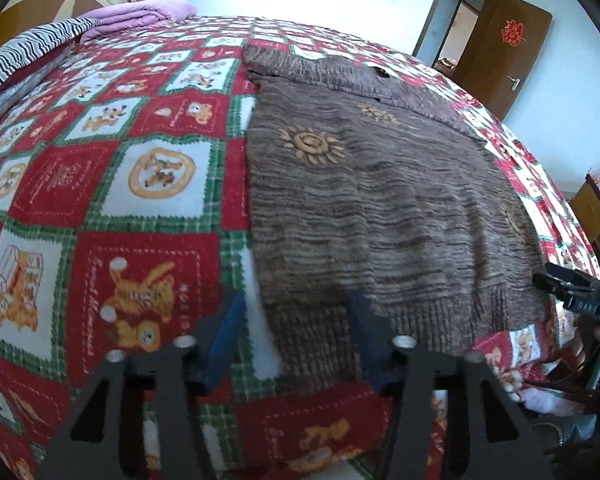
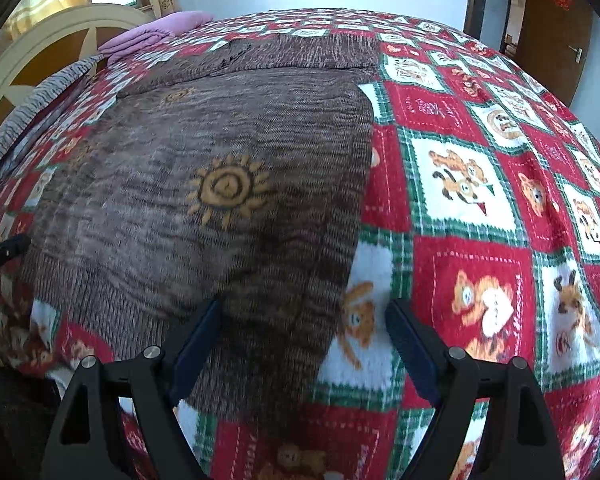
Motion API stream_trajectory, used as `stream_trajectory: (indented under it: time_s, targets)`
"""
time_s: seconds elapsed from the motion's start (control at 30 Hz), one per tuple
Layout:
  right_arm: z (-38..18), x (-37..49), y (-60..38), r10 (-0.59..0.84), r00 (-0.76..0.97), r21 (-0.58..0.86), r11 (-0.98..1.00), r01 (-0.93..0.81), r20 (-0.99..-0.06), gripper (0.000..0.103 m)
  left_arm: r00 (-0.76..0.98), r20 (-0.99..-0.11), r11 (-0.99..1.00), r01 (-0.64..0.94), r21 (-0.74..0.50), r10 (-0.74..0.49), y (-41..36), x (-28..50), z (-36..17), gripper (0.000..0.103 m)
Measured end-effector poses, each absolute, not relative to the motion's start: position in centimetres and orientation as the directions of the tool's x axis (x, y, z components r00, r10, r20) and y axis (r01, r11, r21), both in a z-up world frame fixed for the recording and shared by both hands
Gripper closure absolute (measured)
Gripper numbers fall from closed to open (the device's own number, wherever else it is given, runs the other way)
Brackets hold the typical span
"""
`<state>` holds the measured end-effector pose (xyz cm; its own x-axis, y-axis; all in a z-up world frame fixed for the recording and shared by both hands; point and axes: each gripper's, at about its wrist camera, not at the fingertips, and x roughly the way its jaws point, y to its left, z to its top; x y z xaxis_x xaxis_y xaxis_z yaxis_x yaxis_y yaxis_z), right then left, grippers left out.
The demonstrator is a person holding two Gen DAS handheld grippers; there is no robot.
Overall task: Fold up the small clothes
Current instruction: 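Move the left tool to the sweater hem and grasp it, then close the left tool on the ribbed hem while the right tool grasps beside it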
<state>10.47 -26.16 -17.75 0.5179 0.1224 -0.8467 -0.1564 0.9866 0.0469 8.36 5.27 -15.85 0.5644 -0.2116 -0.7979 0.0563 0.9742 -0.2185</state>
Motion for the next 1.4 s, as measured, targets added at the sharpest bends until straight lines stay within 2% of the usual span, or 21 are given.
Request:
stream_trajectory:
  time_s: [0.03,0.33,0.4,0.47,0.5,0.6,0.7,0.83,0.9,0.97,1.0,1.03,1.07,1.13,1.23,1.4]
  targets:
    - [-17.8,10.2,-26.2,0.123,0.519,0.046,0.986,-0.158,-0.846,0.018,0.556,-0.801,0.973,0.064,-0.222,-0.220,5.0,8.3,-15.9,0.067]
    - [-18.2,8.2,-26.6,0.128,0.512,0.049,0.985,-0.164,-0.849,0.018,0.544,-0.816,0.979,0.061,-0.194,-0.196,4.8,7.8,-16.2,0.068]
    - [-18.2,7.8,-26.6,0.127,0.513,0.045,0.984,-0.171,-0.849,0.018,0.545,-0.815,0.979,0.062,-0.195,-0.197,4.8,7.7,-16.2,0.074]
    - [-18.1,7.7,-26.7,0.140,0.507,0.062,0.984,-0.167,-0.851,0.018,0.543,-0.810,0.974,0.076,-0.213,-0.219,4.9,7.6,-16.0,0.095]
    - [-18.0,7.5,-26.8,0.152,0.503,0.076,0.983,-0.168,-0.851,0.019,0.543,-0.809,0.972,0.082,-0.219,-0.227,4.9,7.6,-15.9,0.095]
    - [-17.8,7.1,-26.7,0.170,0.500,0.093,0.980,-0.176,-0.849,0.035,0.556,-0.799,0.972,0.086,-0.218,-0.228,5.1,7.5,-15.7,0.095]
    - [-18.0,7.0,-26.6,0.170,0.498,0.092,0.980,-0.177,-0.850,0.036,0.547,-0.804,0.970,0.073,-0.230,-0.232,5.3,7.8,-16.2,0.093]
    - [-17.8,6.5,-25.8,0.205,0.490,0.117,0.972,-0.204,-0.847,0.044,0.549,-0.803,0.969,0.052,-0.244,-0.231,5.6,7.9,-16.3,0.080]
    - [-18.0,6.3,-25.1,0.191,0.489,0.089,0.970,-0.224,-0.851,0.045,0.548,-0.803,0.968,0.052,-0.247,-0.234,5.5,7.9,-16.4,0.079]
    - [-18.1,6.2,-24.9,0.177,0.494,0.069,0.971,-0.230,-0.851,0.059,0.548,-0.801,0.967,0.064,-0.245,-0.239,5.3,7.9,-16.5,0.074]
    - [-18.0,6.2,-25.2,0.182,0.496,0.078,0.972,-0.224,-0.849,0.077,0.551,-0.800,0.969,0.067,-0.238,-0.235,5.2,7.9,-16.5,0.074]
    - [-17.7,6.4,-25.8,0.209,0.494,0.111,0.969,-0.221,-0.844,0.098,0.555,-0.799,0.970,0.079,-0.228,-0.233,5.1,7.8,-16.4,0.085]
    - [-17.3,6.5,-26.4,0.242,0.493,0.151,0.964,-0.218,-0.836,0.098,0.556,-0.795,0.969,0.105,-0.224,-0.244,5.1,7.7,-16.0,0.096]
    - [-15.8,6.3,-27.8,0.308,0.516,0.232,0.950,-0.209,-0.799,0.098,0.577,-0.777,0.967,0.114,-0.229,-0.252,5.4,7.5,-15.2,0.096]
    - [-14.0,5.6,-28.8,0.326,0.560,0.248,0.945,-0.213,-0.762,0.098,0.612,-0.747,0.964,0.127,-0.233,-0.261,6.2,7.3,-13.8,0.096]
    - [-15.2,5.6,-29.9,0.369,0.524,0.324,0.929,-0.179,-0.768,0.098,0.593,-0.759,0.962,0.124,-0.243,-0.268,6.6,7.5,-14.1,0.096]
